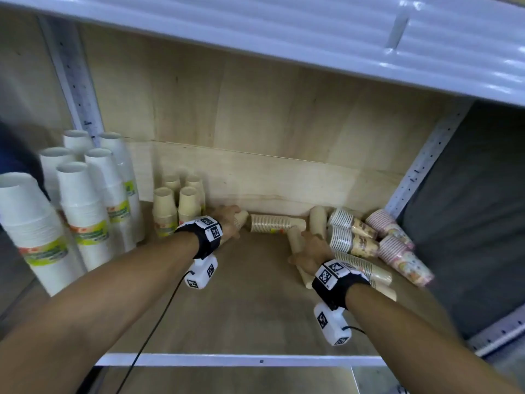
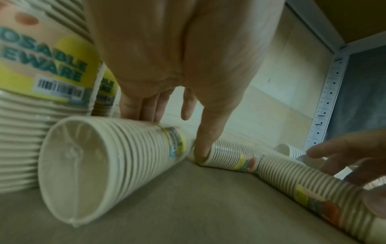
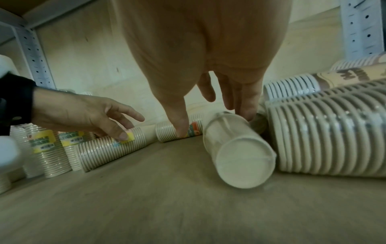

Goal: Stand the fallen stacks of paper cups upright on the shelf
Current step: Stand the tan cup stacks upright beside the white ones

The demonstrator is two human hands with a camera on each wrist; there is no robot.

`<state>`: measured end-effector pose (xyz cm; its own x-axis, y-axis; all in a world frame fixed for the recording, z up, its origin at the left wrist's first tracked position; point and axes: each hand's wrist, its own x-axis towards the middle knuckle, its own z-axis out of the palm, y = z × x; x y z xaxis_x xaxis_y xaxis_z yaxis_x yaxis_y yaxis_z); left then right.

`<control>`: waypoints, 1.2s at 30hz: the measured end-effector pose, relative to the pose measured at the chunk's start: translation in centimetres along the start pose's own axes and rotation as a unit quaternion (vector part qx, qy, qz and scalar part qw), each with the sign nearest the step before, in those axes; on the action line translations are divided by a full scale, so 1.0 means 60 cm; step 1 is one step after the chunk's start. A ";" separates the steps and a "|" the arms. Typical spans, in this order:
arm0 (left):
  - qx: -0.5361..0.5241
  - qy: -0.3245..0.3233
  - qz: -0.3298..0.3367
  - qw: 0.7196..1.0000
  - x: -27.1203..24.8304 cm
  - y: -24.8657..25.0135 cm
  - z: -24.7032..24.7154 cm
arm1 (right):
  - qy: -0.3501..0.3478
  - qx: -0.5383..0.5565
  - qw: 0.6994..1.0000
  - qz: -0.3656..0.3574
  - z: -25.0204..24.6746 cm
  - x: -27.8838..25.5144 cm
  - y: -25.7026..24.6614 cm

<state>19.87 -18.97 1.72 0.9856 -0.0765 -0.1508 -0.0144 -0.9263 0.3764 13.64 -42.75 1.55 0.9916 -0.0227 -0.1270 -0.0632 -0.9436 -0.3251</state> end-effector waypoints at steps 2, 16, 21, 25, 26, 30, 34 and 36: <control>0.000 0.011 -0.002 1.000 0.000 -0.001 0.007 | -0.001 -0.009 1.000 0.006 0.008 0.002 0.006; 0.003 0.014 -0.050 0.999 -0.003 -0.002 0.023 | 0.010 -0.017 0.999 0.044 0.038 0.011 0.011; -0.015 0.008 -0.047 0.999 -0.010 -0.005 0.014 | 0.007 -0.012 0.999 0.043 0.028 0.007 0.004; -0.048 0.022 -0.040 0.998 -0.019 0.001 -0.004 | 0.014 -0.020 0.999 0.028 -0.003 0.000 -0.009; -0.060 0.031 -0.037 0.997 -0.020 0.004 -0.010 | 0.014 -0.016 0.999 0.024 -0.014 -0.001 -0.014; -0.086 0.057 -0.035 0.994 -0.030 0.020 -0.036 | 0.022 -0.019 0.999 0.018 -0.060 0.005 -0.041; -0.116 0.074 -0.035 0.990 -0.046 0.036 -0.058 | 0.028 -0.059 0.998 -0.001 -0.095 0.022 -0.070; -0.135 0.076 -0.034 0.987 -0.053 0.044 -0.061 | 0.038 -0.057 0.998 -0.010 -0.102 0.027 -0.090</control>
<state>17.33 -19.85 6.52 0.9969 0.0574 -0.0537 0.0782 -0.7934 0.6037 16.29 -39.71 8.83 0.9985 -0.0235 -0.0488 -0.0336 -0.9754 -0.2179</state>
